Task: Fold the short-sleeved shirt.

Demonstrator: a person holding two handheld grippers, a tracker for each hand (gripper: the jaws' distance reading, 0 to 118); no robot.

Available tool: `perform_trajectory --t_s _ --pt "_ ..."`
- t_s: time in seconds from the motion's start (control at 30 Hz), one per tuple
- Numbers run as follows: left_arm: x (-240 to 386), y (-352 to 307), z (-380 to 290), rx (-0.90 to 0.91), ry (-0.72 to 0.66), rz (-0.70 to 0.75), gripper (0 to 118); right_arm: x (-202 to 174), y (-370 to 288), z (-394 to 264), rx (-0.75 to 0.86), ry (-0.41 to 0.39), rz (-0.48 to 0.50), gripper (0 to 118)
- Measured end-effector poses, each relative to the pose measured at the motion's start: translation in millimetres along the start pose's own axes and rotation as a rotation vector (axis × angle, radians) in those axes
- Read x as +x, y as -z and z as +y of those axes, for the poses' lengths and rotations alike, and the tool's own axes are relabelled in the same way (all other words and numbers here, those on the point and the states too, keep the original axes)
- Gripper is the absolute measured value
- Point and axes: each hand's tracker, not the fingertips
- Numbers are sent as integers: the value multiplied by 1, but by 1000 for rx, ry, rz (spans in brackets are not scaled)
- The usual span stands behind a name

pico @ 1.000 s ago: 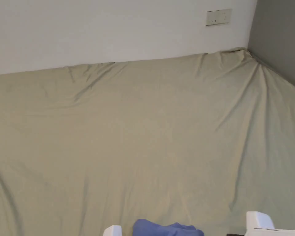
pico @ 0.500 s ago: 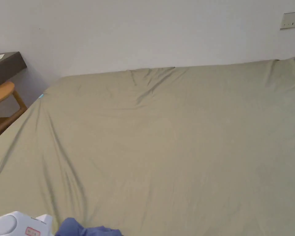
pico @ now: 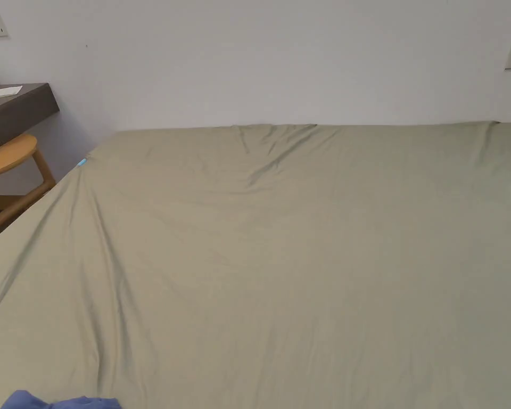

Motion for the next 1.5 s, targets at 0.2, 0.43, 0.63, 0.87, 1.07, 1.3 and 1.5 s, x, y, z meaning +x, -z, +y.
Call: perform_trajectory --t_s 0.2,0.43,0.63,0.87,1.07,1.3,1.5 --pt "39 -102 -28 357 12 -113 103 1 -26 15 103 -58 -32 0" --pt "182 -226 -113 776 107 -389 32 -23 -89 36 346 -158 -44 0" --pt "274 -286 -147 1043 128 -392 0 -32 -149 58 573 -218 -96 0" --pt "316 -405 -155 1303 165 -361 0 -56 -250 77 908 -295 -274 0" --pt "318 -445 -161 1397 144 -286 0 -55 -293 75 1030 -283 -424 0" --pt "315 -450 -170 1399 132 -282 0 -45 -301 67 1036 -279 -444 0" --pt "314 -451 -177 1402 155 -272 0 -48 -303 60 1034 -274 -425 0"
